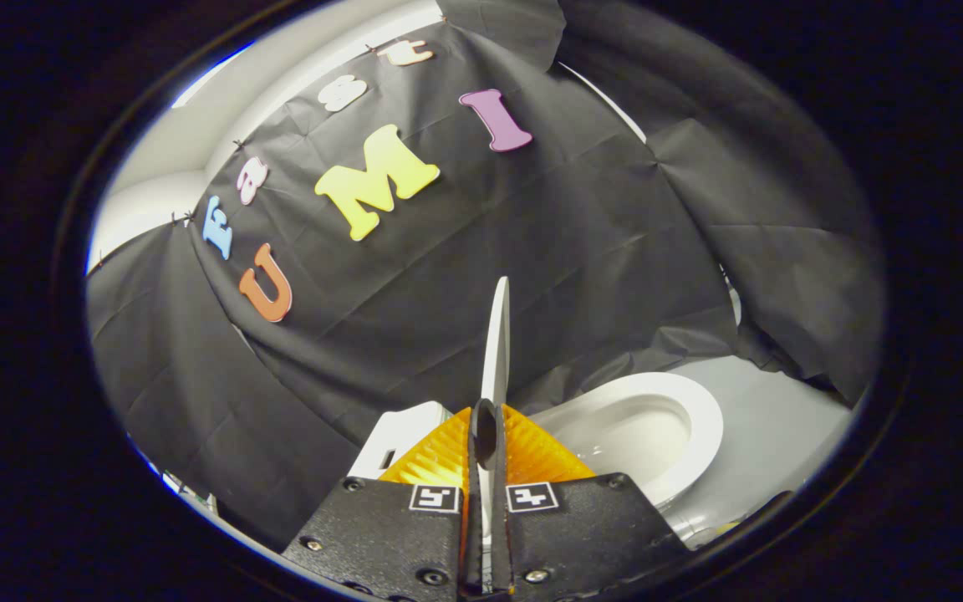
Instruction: Open the toilet lid.
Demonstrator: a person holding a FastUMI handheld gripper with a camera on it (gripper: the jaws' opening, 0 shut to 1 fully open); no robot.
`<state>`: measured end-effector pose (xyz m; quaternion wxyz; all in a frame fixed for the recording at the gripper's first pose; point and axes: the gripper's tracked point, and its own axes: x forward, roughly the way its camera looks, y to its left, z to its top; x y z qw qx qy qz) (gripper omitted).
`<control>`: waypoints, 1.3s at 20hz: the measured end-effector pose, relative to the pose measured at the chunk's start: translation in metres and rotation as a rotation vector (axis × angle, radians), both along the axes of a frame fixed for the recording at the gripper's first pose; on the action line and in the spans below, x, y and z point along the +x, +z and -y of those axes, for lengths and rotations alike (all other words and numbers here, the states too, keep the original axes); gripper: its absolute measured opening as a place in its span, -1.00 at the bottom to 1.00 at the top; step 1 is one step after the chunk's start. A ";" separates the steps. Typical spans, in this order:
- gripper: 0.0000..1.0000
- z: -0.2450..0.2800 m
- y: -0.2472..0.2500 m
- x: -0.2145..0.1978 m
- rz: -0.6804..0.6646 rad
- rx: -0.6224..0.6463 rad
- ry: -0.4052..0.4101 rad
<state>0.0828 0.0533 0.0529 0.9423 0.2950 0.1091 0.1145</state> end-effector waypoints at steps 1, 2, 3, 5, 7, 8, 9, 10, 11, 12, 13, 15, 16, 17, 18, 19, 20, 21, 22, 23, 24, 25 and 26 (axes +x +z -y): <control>-0.85 -0.004 0.001 0.000 0.003 -0.009 0.004; -0.85 -0.008 0.004 0.000 0.007 -0.018 0.007; -0.85 -0.014 0.008 -0.001 0.014 -0.025 0.013; -0.85 -0.024 0.011 -0.002 0.025 -0.040 0.025; -0.85 -0.034 0.017 -0.003 0.036 -0.058 0.033; -0.85 -0.039 0.020 -0.003 0.039 -0.065 0.034; -0.85 -0.044 0.022 -0.004 0.043 -0.069 0.035; -0.85 -0.049 0.024 -0.005 0.050 -0.078 0.039; -0.85 -0.053 0.025 -0.005 0.053 -0.089 0.041; -0.85 -0.057 0.027 -0.005 0.054 -0.095 0.042; -0.85 -0.062 0.030 -0.004 0.056 -0.100 0.045; -0.85 -0.074 0.034 -0.006 0.064 -0.111 0.061; -0.84 -0.079 0.036 -0.006 0.068 -0.119 0.067; -0.85 -0.085 0.039 -0.007 0.071 -0.132 0.070; -0.85 -0.091 0.040 -0.007 0.073 -0.141 0.077; -0.85 -0.097 0.043 -0.007 0.076 -0.148 0.081; -0.85 -0.104 0.045 -0.008 0.081 -0.160 0.084; -0.85 -0.110 0.047 -0.007 0.086 -0.172 0.080; -0.85 -0.118 0.049 -0.008 0.092 -0.191 0.082; -0.85 -0.127 0.050 -0.008 0.098 -0.208 0.086; -0.85 -0.133 0.051 -0.009 0.101 -0.219 0.090; -0.84 -0.140 0.051 -0.008 0.104 -0.231 0.094; -0.85 -0.147 0.053 -0.008 0.107 -0.242 0.098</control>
